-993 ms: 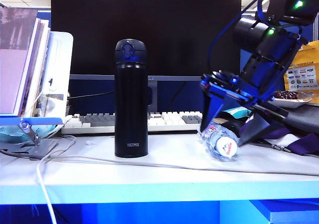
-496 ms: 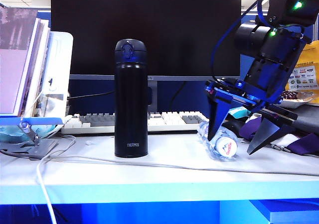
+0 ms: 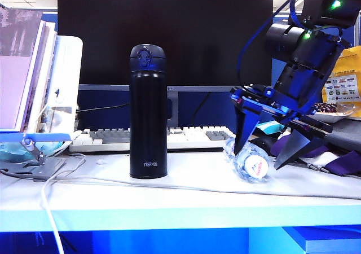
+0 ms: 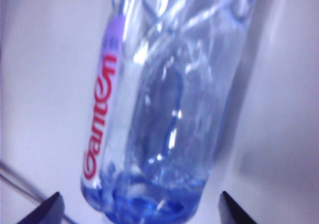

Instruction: Pick up the mineral water bottle and place it vertically to the right of the black thermos cup.

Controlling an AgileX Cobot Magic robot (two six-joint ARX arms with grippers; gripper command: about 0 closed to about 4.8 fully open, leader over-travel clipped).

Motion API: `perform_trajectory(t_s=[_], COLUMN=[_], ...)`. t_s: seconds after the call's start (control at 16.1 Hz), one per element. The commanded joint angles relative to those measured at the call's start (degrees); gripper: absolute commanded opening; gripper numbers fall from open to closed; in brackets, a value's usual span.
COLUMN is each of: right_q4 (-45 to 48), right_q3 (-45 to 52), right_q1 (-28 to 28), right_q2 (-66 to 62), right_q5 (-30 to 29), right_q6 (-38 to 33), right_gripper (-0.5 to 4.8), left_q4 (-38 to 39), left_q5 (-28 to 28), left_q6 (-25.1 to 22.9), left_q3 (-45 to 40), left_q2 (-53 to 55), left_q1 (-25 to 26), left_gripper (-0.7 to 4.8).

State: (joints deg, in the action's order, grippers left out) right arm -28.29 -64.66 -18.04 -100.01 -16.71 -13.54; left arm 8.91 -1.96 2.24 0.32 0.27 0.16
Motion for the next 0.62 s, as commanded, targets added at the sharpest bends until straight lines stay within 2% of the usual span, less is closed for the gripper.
perform_trajectory(t_s=[0.06, 0.12, 0.31, 0.5, 0.56, 0.62], right_q4=[3.30, 4.15, 4.68, 1.25, -0.22, -0.20], right_q3=[-0.17, -0.17, -0.48, -4.04, -5.14, -5.14], right_q1=[-0.09, -0.09, -0.09, -0.11, -0.09, -0.09], right_q2=[0.22, 0.20, -1.20, -6.49, -7.74, -7.76], right_q5=[-0.44, -0.50, -1.49, -3.76, -3.74, -3.74], right_q6=[-1.66, -1.68, -3.15, -3.72, -3.85, -3.85], right_gripper=[4.32, 4.77, 4.79, 4.76, 3.77, 3.43], left_q4=[0.68, 0.68, 0.68, 0.68, 0.68, 0.68], left_q5=[-0.24, -0.26, -0.26, -0.26, -0.26, -0.24], left_q6=[-0.11, -0.11, -0.11, -0.11, -0.11, -0.11], left_q3=[-0.02, -0.02, -0.02, -0.02, -0.02, -0.02], left_q2=[-0.17, -0.17, -0.17, -0.17, -0.17, -0.17], left_q1=[0.00, 0.00, 0.00, 0.00, 0.00, 0.00], left_gripper=[-0.05, -0.05, -0.05, -0.05, -0.05, -0.05])
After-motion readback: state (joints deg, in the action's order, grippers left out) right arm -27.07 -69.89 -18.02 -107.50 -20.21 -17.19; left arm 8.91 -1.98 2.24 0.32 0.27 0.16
